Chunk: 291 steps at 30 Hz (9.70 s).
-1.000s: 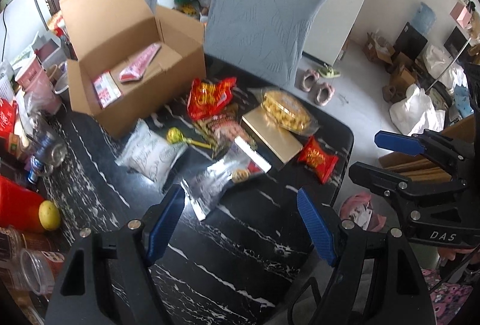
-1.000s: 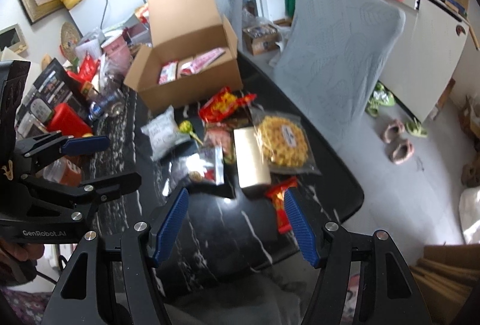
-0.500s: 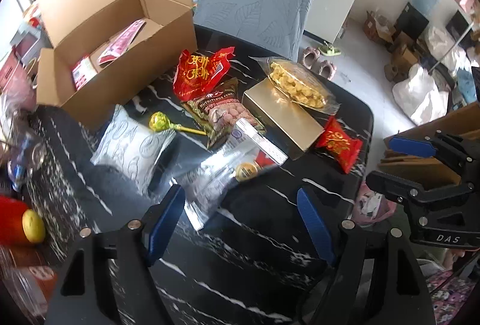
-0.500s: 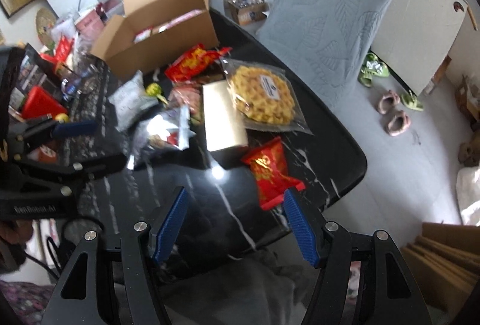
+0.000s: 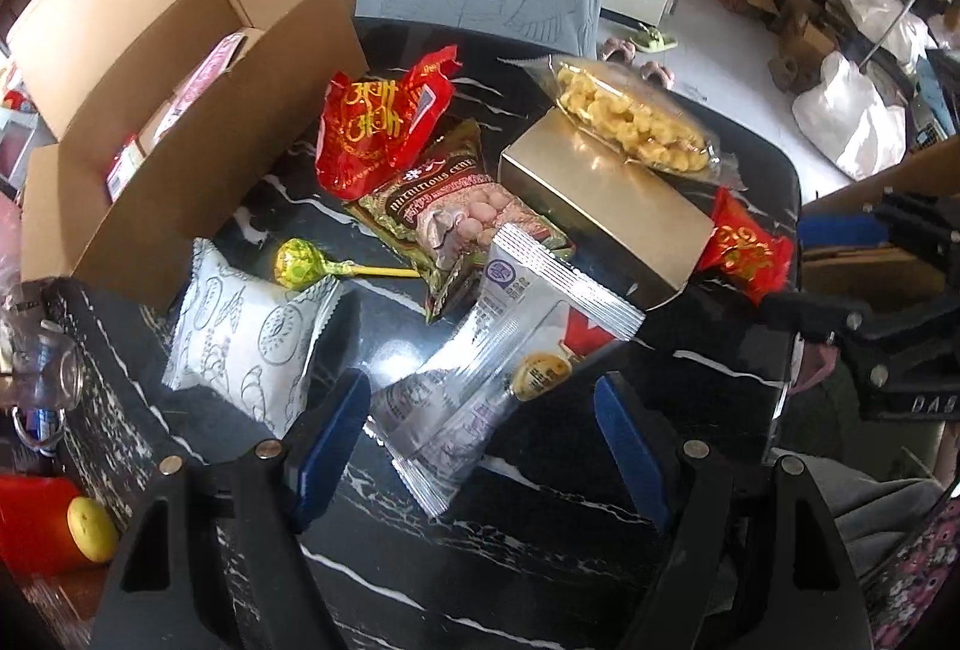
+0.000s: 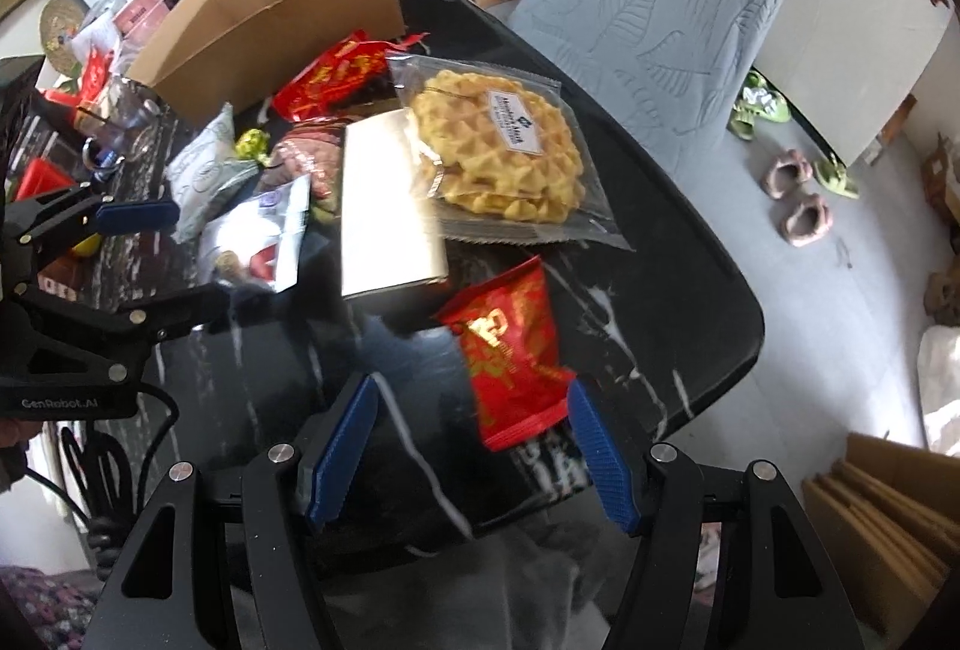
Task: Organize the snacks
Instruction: 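Grasp the silver chip bag with the left tool while the right tool grasps the red candy packet, then lift both held packets and carry them toward the cardboard box, then open both tools to drop the packets into the cardboard box, then move both tools back from the box toward the remaining snacks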
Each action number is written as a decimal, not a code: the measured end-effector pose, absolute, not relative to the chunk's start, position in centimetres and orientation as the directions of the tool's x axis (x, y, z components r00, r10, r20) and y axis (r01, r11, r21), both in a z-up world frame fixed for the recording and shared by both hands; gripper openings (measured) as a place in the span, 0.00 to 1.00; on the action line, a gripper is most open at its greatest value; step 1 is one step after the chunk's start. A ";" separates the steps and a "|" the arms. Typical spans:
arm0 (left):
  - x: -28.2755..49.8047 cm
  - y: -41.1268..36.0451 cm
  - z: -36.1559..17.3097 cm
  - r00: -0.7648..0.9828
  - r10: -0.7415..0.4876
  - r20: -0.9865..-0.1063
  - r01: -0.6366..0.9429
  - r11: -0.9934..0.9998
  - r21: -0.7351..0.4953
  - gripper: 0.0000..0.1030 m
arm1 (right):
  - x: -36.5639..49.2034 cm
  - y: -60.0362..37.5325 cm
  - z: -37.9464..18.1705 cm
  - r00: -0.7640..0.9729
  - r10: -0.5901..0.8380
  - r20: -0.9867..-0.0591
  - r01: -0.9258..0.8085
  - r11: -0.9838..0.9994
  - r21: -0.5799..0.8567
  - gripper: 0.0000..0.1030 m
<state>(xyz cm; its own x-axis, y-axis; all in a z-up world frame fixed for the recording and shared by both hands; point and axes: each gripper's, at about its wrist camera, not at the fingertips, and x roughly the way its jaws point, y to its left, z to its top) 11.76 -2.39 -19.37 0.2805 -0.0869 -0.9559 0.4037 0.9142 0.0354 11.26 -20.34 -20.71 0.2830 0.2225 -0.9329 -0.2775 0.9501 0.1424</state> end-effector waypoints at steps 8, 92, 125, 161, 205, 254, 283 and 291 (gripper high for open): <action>12.6 -2.9 -20.9 0.242 -0.101 -0.965 0.416 0.909 0.009 0.75 | 13.3 -21.1 -22.2 0.243 0.227 -0.943 -0.281 0.947 0.155 0.65; 4.3 -0.4 -13.1 0.390 -0.135 -0.911 0.077 0.991 -0.113 0.31 | 6.1 -16.5 -14.8 0.238 0.356 -0.904 -0.472 0.855 0.213 0.33; 15.1 7.6 -1.4 0.636 -0.079 -0.767 -0.126 0.971 -0.204 0.31 | 20.5 -7.6 -3.2 0.240 0.530 -0.813 -0.679 0.690 0.249 0.33; 32.8 16.7 -9.3 0.556 0.031 -0.830 -0.268 0.952 -0.144 0.31 | 39.8 3.4 -9.6 0.204 0.508 -0.837 -0.717 0.660 0.225 0.33; 35.8 19.0 -13.4 0.445 0.030 -0.895 -0.347 0.927 -0.142 0.60 | 42.8 5.6 -13.3 0.241 0.405 -0.882 -0.661 0.734 0.156 0.47; 14.5 9.6 10.0 0.843 0.186 -0.505 -0.233 0.972 -0.031 0.95 | 19.4 -6.1 8.0 0.621 0.533 -0.574 -0.616 0.785 0.061 0.71; 5.0 2.9 3.1 0.751 0.025 -0.660 -0.095 0.993 -0.071 0.95 | 7.4 -14.6 2.2 0.621 0.456 -0.637 -0.501 0.857 0.124 0.75; 5.0 2.0 -0.9 0.681 -0.018 -0.732 -0.090 0.990 -0.108 0.95 | 6.4 -16.0 -1.7 0.580 0.433 -0.690 -0.474 0.868 0.146 0.75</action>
